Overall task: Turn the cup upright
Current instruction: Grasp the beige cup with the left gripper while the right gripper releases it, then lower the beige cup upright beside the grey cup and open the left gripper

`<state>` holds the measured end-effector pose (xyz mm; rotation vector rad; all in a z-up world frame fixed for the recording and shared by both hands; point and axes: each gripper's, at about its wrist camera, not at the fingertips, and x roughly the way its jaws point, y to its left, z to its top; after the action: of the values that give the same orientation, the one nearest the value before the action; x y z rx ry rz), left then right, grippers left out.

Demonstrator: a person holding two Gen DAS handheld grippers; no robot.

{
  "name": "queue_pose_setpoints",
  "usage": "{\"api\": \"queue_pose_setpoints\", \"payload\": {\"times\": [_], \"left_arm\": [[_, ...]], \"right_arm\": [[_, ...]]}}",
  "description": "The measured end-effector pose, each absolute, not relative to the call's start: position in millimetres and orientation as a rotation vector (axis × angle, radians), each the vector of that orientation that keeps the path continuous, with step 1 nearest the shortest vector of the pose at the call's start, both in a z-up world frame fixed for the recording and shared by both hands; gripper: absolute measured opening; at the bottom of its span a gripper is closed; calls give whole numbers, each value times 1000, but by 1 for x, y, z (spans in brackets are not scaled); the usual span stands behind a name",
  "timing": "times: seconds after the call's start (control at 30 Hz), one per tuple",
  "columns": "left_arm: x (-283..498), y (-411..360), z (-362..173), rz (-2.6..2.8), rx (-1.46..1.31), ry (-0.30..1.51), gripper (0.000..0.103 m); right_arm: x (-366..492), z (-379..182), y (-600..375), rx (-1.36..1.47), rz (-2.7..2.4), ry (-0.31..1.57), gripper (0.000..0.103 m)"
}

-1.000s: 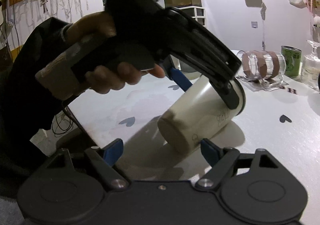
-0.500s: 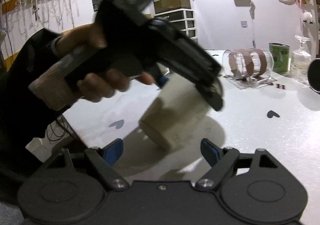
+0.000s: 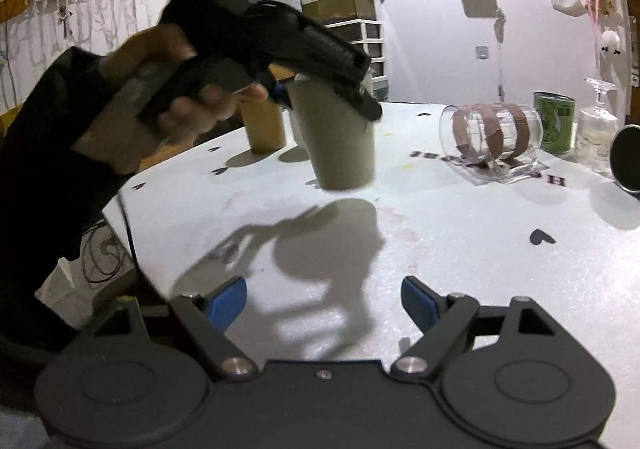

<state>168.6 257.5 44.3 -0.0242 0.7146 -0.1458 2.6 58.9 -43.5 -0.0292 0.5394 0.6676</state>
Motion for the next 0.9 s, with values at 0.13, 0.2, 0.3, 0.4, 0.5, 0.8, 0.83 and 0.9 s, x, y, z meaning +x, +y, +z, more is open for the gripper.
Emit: {"api": "queue_pose_setpoints", "payload": {"times": [0.13,0.2,0.3,0.4,0.5,0.8,0.83,0.9], "left_arm": [[200,253,41,-106,-44,648,77],[212,247,37,-89,-23,620,77],[228,232,29,-53,59,569,77],[242,225,20,-22,108,547,77],[251,225,16,-14,95,540,77],[266,236,4,40,64,537,77],[266,237,4,38,62,530,77],[266,239,4,34,51,525,77]], "right_arm": [[7,-46,58,-19,639,552,85],[8,-46,57,-19,634,553,85],[8,-45,56,-21,623,549,85],[6,-45,55,-26,614,543,85],[7,-45,54,-21,609,543,85],[6,-46,55,-16,608,542,85],[6,-46,55,-16,608,542,85],[6,-46,55,-16,608,542,85]]}}
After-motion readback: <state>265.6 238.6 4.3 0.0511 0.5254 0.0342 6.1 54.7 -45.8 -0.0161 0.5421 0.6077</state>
